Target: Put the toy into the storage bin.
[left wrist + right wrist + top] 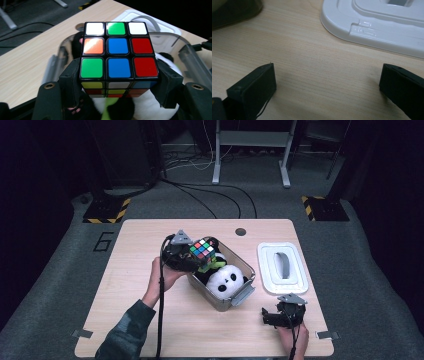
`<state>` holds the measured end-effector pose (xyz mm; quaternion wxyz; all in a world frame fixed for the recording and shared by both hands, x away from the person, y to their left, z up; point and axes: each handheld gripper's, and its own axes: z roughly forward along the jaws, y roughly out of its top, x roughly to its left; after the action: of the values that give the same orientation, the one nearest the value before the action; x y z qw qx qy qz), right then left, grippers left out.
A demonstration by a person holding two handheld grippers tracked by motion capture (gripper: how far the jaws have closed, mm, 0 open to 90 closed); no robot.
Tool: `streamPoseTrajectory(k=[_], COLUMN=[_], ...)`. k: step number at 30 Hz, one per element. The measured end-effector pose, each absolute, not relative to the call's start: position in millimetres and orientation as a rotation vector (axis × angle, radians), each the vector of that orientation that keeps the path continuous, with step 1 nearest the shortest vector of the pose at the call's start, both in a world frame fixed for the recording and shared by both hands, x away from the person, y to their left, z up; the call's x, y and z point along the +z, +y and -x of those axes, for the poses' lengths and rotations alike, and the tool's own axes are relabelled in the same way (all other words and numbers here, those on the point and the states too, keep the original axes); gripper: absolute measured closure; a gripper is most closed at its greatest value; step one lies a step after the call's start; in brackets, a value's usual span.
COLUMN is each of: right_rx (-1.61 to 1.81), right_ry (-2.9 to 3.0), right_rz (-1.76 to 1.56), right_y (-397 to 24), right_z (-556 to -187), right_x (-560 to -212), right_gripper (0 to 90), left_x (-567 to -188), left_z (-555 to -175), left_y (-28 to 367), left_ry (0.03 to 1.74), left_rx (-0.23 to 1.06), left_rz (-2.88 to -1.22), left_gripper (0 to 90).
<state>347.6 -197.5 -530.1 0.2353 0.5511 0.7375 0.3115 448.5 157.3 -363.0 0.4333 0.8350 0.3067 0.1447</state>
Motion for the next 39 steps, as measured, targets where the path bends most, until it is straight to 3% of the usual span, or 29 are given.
streamPoseTrajectory(k=[16, 39], right_rx=[0.855, 0.857], right_ry=[2.026, 2.025], right_rz=[-1.507, -1.506], right_y=[-198, -198], right_z=[-347, -347], right_x=[-530, -530], right_gripper=[0.4, 0.6], left_x=[-381, -373], left_z=[-460, -457], left_y=[119, 120], left_ry=[0.739, 0.716], left_rx=[0.270, 0.264], left_rz=[-2.299, -2.329], left_gripper=[34.3, 34.3])
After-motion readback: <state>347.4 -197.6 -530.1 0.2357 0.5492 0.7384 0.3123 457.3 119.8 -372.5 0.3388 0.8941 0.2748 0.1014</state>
